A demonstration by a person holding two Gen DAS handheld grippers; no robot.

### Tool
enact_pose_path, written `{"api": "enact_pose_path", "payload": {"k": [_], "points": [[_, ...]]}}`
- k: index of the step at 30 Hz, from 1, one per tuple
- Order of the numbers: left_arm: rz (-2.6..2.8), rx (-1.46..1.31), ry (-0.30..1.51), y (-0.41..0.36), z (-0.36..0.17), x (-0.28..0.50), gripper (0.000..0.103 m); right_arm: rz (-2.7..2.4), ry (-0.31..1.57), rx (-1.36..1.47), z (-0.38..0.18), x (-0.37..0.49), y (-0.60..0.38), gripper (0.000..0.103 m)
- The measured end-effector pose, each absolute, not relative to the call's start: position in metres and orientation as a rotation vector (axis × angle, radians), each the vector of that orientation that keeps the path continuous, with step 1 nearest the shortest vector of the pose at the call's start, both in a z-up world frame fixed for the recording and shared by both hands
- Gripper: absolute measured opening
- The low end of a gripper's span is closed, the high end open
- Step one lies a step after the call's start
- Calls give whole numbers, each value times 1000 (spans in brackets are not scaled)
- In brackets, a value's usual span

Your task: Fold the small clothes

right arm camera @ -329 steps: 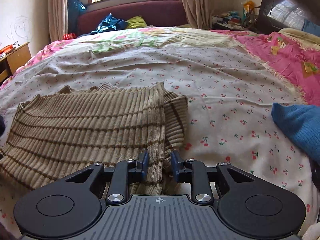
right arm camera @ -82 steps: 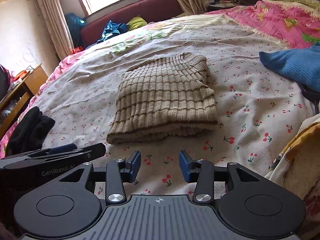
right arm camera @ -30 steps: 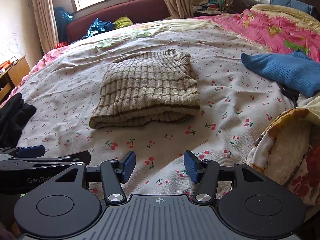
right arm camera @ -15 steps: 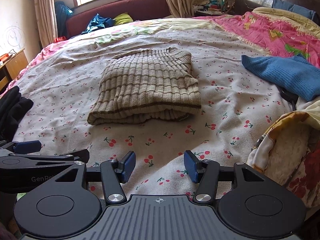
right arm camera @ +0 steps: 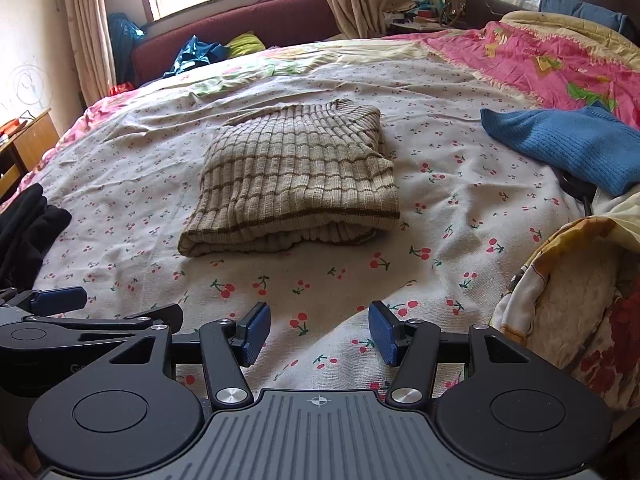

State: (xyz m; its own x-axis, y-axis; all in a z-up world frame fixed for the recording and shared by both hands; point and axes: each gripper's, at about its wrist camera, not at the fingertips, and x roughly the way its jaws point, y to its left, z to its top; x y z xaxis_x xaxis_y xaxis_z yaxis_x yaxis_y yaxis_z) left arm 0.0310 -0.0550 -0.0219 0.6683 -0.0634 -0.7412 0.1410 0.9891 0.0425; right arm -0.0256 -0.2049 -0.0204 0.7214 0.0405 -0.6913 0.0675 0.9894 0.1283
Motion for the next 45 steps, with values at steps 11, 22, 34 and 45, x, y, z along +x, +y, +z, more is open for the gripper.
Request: {"api": "enact_pose_path", "payload": {"k": [11,22,34,45], "points": [[-111,111,855,-56,-25,34,103,-37,771,113,-21,-25,-199,54],[-112,111,873,-56,-29,35,103,-44,794,92,-23,-22,-197,55],[-111,114,881,-56,-31,36,103,-45,802,91,-24,-22,-197,55],[-110,120,886,-57,-32,35,103,-43,801,94,-25,-21,-198,55]]}}
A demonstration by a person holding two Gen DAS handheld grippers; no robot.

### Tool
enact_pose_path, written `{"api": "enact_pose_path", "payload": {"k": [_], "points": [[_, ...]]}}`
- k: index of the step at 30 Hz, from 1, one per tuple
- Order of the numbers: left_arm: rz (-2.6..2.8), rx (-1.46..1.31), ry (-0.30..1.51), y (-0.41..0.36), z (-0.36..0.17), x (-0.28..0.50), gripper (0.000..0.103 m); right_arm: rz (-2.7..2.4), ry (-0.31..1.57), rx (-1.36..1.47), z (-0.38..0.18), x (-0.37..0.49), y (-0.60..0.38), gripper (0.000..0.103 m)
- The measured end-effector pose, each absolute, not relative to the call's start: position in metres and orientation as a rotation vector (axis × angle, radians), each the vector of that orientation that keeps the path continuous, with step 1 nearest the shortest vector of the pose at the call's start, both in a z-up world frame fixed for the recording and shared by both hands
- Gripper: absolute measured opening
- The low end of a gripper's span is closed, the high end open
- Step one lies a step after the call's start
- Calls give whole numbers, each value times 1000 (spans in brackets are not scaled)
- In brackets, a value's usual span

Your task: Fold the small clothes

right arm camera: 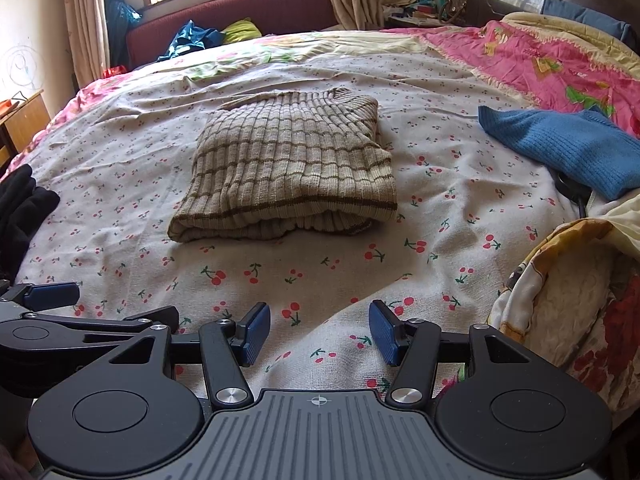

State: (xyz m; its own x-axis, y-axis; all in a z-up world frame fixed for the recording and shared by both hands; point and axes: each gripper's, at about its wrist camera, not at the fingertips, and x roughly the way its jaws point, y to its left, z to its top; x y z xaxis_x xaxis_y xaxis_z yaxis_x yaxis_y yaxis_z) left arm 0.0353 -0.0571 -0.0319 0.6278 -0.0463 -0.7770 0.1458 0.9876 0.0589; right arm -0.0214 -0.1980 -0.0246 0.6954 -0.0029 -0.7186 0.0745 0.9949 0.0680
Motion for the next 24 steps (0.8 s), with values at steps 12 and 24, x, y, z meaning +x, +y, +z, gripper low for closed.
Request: {"api": "enact_pose_path", "payload": {"k": [12,24], "points": [[-108,122,896,-57,-32,36,103,-44,802,92,-25,-22,-197,55],[-109,120,896,-57,-32,36,103,-45,801,91,-25,-22,-197,55]]}}
